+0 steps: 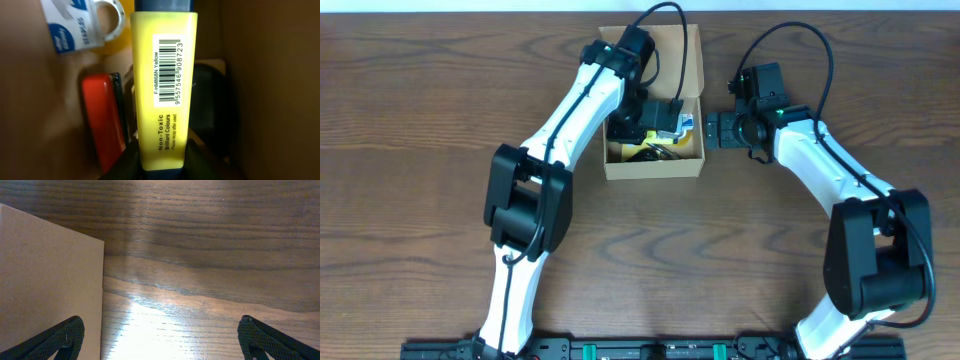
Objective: Pack container
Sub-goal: 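Lower the highlighter into the box and open the left gripper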
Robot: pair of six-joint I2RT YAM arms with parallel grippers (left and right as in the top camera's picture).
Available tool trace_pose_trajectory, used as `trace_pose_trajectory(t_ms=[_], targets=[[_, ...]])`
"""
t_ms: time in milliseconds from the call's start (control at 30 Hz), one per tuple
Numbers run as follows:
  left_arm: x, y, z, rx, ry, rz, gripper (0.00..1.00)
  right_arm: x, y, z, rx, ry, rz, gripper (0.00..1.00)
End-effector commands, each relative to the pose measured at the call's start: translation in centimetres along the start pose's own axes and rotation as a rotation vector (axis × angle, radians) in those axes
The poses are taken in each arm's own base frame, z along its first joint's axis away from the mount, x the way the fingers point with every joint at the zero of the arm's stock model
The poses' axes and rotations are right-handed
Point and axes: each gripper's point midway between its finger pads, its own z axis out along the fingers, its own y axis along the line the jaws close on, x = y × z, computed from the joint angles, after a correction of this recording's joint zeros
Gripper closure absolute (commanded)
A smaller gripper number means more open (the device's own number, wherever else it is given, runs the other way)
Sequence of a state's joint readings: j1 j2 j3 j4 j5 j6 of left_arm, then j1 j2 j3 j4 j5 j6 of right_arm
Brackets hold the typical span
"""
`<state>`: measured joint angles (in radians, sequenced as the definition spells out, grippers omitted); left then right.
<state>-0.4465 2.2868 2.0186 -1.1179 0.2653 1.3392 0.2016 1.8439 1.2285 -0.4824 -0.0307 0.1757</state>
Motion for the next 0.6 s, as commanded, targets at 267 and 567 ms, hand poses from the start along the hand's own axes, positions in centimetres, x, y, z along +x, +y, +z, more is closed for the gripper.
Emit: trace_pose_trajectory(t_ms=[267,567], targets=[[0.13,0.21,0.13,-0.004,0.014,-0.015,0.94,-0.03,-0.14,0.00,-0.001,0.000,0.014,0.01],[0.28,0.33,0.09,-0.007,0.013,-0.048,0.63,-0.03,-0.14,0.00,-0.001,0.000,0.014,0.01]])
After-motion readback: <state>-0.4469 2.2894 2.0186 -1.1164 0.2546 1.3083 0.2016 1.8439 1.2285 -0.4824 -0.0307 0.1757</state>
